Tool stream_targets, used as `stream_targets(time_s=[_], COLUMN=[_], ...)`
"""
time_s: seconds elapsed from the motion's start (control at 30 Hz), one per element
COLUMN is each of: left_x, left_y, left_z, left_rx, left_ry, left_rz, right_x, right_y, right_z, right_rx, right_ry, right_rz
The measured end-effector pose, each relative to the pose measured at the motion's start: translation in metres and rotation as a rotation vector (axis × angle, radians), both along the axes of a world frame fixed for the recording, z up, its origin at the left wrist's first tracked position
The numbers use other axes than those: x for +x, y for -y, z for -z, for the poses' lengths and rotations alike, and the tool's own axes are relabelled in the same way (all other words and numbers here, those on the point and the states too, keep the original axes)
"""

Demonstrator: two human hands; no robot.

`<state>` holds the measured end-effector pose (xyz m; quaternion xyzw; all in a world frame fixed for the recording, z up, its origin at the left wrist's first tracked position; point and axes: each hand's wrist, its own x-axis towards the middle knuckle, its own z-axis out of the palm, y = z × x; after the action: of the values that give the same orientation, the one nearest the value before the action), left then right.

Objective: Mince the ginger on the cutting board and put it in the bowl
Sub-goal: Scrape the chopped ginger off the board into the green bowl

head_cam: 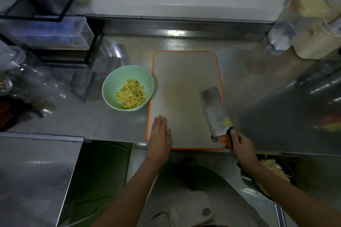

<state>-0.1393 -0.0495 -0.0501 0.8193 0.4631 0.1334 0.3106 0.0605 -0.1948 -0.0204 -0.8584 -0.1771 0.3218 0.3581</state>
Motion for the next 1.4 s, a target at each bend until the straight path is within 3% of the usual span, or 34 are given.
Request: stream_targets(time_s=[0.17,0.4,0.63,0.93,1.2,1.4], left_x=[0.025,0.05,0.027,0.035,0.045,0.073], left_y=[0.013,0.011,-0.024,-0.015,-0.011,-0.03], left_z=[0.004,0.007,0.006,0.003,-0.002,-0.043], left_rx=[-0.114,-0.139,-0.047,-0.134,-0.123,-0.058], left_ry=[0.105,0.216,0.173,0.232,0.296,0.4], left_rz=[0.014,0.06,-0.134,-0.206,-0.193,-0.046], right_x=[-0.031,-0.067,-0.084,-0.108,-0.098,-0.076], right_y=[0.009,0.005,-0.008,-0.016,-0.017,-0.03], right_z=[0.009,0.005,0.003,0.004,-0.008,-0.028], right_rx=[0.022,0.057,0.037,0.014,0.114,0.253], right_ry=[-0.077,-0.226,-0.252,-0.296,-0.308,-0.262], right_rz=[0.052,-0.088,-0.219,-0.35,-0.29,-0.206])
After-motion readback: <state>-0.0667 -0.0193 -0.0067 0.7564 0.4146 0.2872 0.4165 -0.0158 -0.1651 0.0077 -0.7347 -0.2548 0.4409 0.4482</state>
